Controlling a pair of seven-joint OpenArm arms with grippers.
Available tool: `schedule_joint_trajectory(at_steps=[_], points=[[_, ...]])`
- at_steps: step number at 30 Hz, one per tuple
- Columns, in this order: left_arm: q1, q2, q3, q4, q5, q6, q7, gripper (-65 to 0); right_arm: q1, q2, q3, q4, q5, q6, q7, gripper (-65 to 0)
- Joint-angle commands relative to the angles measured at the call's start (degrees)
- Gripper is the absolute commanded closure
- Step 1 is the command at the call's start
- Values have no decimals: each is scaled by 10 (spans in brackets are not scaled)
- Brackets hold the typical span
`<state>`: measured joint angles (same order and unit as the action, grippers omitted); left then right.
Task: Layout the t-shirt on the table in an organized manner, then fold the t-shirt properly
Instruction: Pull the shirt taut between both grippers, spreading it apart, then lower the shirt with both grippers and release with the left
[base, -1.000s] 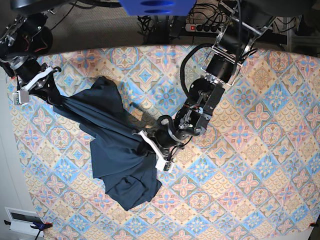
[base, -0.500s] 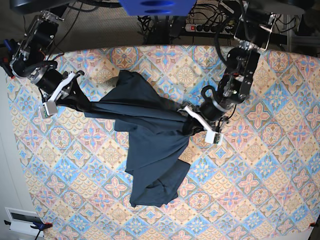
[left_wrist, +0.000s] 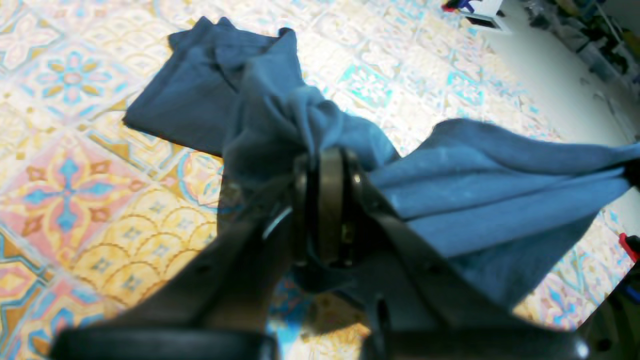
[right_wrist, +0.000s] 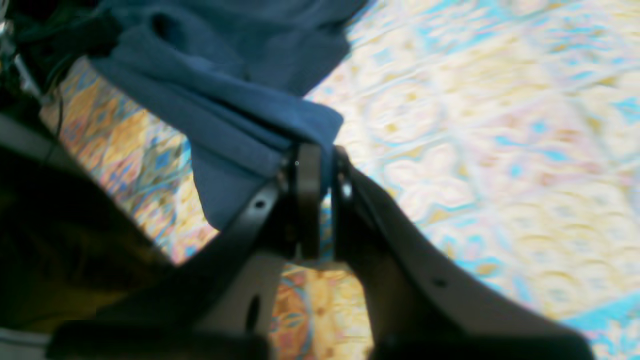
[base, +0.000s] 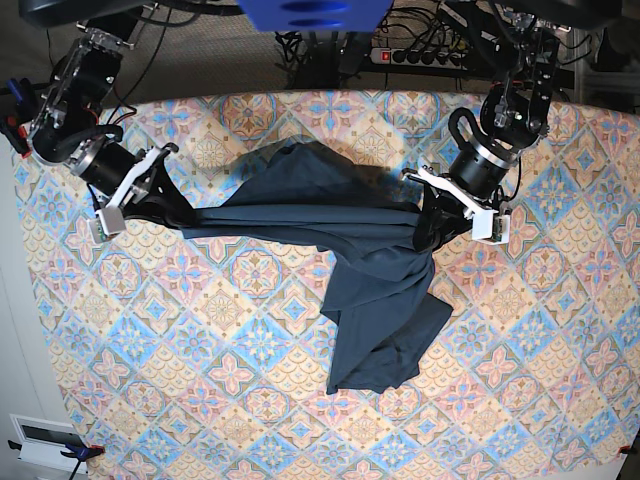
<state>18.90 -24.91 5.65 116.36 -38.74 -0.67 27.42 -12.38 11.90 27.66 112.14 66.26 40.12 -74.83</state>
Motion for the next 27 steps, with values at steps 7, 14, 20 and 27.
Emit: schedule_joint_trajectory(at_steps=[7, 14, 20, 27], points=[[-65, 15, 32, -26, 9, 11, -16, -48, 13, 12, 119, 3, -3, -1, 17, -5], [-113, 19, 48, -83, 8, 12, -16, -169, 37, 12, 175, -15, -93, -1, 17, -3], [-169, 2, 49, -164, 8, 12, -16, -289, 92, -5, 214, -16, -216, -1, 17, -3], [-232, 2, 47, -257, 9, 12, -16, -292, 138, -18, 241, -16, -340, -1, 55, -3]])
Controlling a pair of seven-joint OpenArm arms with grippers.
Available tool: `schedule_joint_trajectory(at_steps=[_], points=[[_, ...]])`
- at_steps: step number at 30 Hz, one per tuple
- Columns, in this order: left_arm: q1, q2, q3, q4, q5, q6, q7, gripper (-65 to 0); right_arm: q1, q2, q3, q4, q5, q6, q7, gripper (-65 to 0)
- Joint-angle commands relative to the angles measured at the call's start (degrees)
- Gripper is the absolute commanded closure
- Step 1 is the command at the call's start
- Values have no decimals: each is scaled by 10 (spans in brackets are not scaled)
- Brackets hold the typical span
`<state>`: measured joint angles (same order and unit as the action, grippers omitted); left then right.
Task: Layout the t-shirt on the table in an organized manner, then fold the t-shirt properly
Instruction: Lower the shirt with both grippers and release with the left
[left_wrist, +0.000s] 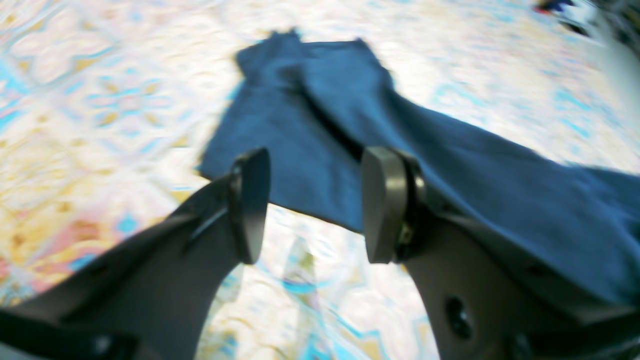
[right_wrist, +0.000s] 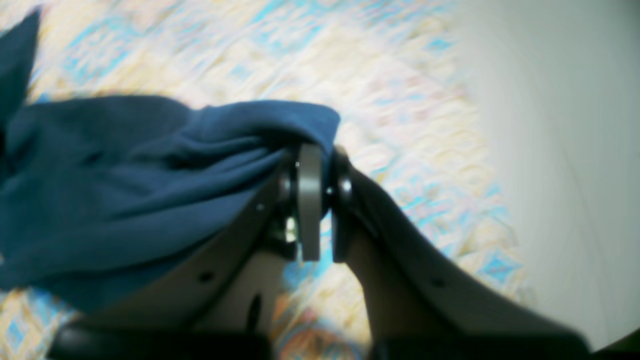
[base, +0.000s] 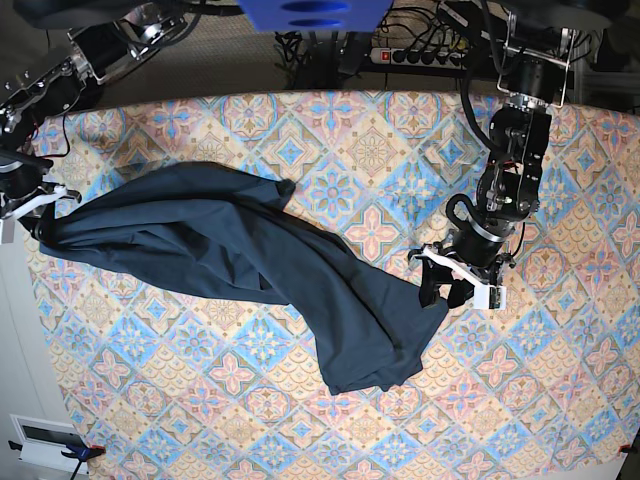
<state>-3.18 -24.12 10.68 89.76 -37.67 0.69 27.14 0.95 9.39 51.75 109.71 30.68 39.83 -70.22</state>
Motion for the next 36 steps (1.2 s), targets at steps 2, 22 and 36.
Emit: schedule_joint_trajectory(at_steps=[2, 22, 36], points=[[-30, -6, -3, -21, -1, -2, -13, -295, 10, 6, 0, 8, -32, 2, 34, -3], [-202, 17, 166, -275, 2, -5, -14, -297, 26, -7, 0, 8, -108, 2, 50, -2], [-214, 17, 194, -321, 2, -4, -16, -291, 25, -24, 0, 8, -108, 2, 50, -2]])
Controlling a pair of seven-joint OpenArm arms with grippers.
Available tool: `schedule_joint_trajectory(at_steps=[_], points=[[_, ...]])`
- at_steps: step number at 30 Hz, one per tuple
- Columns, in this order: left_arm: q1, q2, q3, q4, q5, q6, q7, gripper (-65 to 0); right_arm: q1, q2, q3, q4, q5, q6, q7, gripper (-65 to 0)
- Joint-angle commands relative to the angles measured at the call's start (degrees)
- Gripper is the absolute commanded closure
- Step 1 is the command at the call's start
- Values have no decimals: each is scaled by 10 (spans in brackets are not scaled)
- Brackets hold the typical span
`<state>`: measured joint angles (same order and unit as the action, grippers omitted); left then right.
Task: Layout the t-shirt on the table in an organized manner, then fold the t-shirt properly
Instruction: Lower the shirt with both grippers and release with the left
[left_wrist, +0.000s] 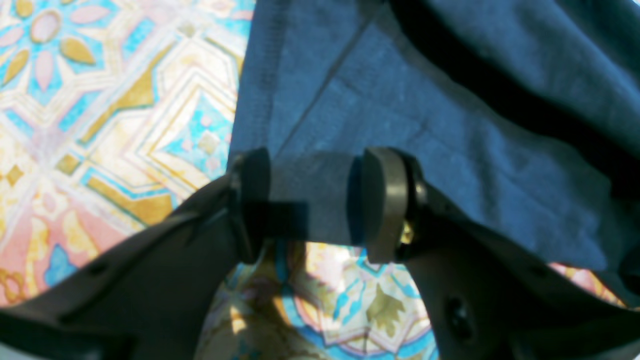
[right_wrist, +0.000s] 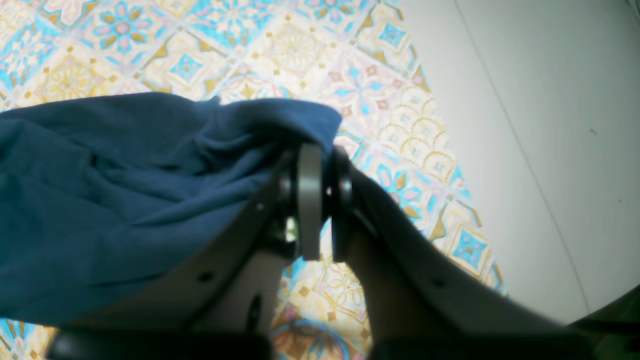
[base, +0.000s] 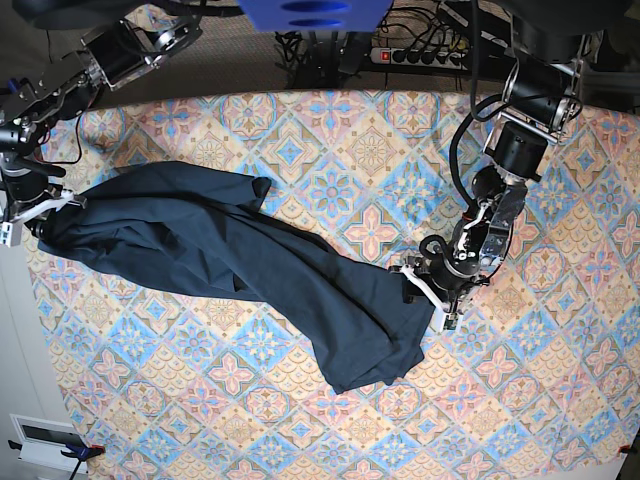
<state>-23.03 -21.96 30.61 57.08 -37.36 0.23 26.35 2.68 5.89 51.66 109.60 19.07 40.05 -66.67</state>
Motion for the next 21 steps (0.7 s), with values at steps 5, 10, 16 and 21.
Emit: schedule_joint_trajectory(at_steps=[5, 10, 16, 21], points=[[-15, -5, -2, 4, -1, 1, -6, -290, 9, 11, 1, 9, 8, -1, 14, -2], [-5, -3, -1, 5, -1, 0, 21, -139, 9, 11, 1, 9, 8, -1, 14, -2], [29, -35, -6, 82, -6, -1, 35, 0, 11, 11, 1, 9, 7, -1, 15, -2], [109, -113, -29, 289, -7, -1, 35, 0, 12, 15, 1, 9, 6, -1, 16, -2]])
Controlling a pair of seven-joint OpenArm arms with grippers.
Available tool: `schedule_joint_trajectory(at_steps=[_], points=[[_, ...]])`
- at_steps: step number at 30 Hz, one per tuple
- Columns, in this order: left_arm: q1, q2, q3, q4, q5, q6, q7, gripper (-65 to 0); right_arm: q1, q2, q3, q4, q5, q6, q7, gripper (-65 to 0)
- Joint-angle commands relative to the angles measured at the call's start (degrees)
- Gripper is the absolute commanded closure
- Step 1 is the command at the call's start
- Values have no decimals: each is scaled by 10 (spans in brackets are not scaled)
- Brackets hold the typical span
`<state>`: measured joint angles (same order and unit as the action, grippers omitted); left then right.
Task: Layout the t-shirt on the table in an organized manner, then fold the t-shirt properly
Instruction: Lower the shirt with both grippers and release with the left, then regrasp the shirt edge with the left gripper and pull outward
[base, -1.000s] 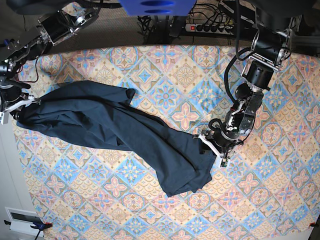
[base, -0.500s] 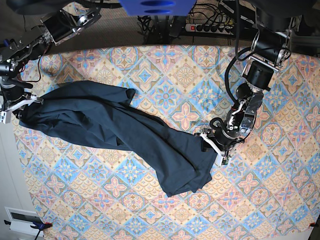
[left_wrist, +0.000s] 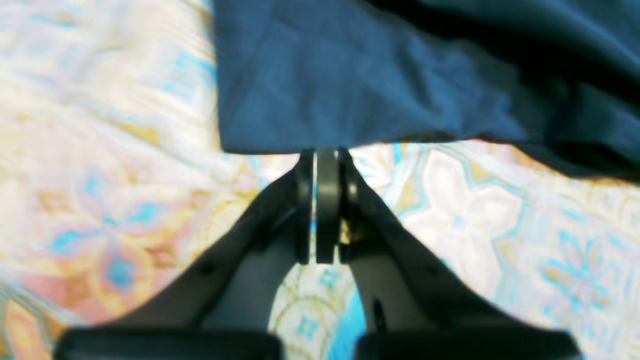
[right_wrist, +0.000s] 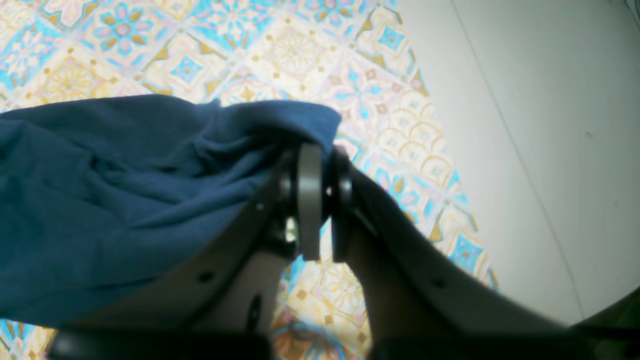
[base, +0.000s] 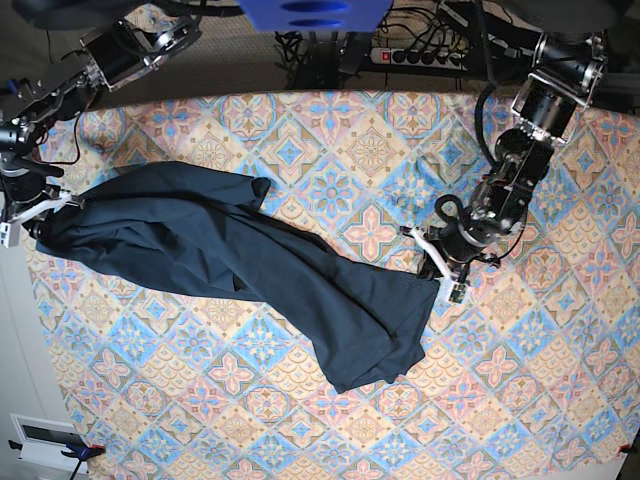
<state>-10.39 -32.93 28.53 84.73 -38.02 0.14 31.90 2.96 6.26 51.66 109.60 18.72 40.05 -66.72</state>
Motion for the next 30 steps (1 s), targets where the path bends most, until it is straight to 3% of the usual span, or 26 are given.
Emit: schedule_joint_trajectory(at_steps=[1, 5, 9, 14, 19, 22, 30], points=[[9, -16, -29, 49, 0, 0, -21, 0, 10, 11, 1, 9, 9, -1, 16, -2], [105, -37, -142, 155, -1, 0, -21, 0, 10, 11, 1, 5, 8, -1, 16, -2], [142, -31, -203, 155, 1, 0, -19, 0, 10, 11, 1, -16, 10, -1, 16, -2], [74, 23, -195, 38, 5, 0, -17, -9, 10, 8, -1, -20, 11, -1, 15, -2], [-10, 27, -107, -39, 6, 0, -17, -264, 10, 8, -1, -17, 11, -1, 15, -2], [-49, 27, -59, -74, 5, 0, -18, -383, 9, 8, -1, -15, 11, -1, 15, -2], [-122, 76, -40, -194, 6, 0, -20, -377, 6, 7, -1, -14, 11, -1, 15, -2]])
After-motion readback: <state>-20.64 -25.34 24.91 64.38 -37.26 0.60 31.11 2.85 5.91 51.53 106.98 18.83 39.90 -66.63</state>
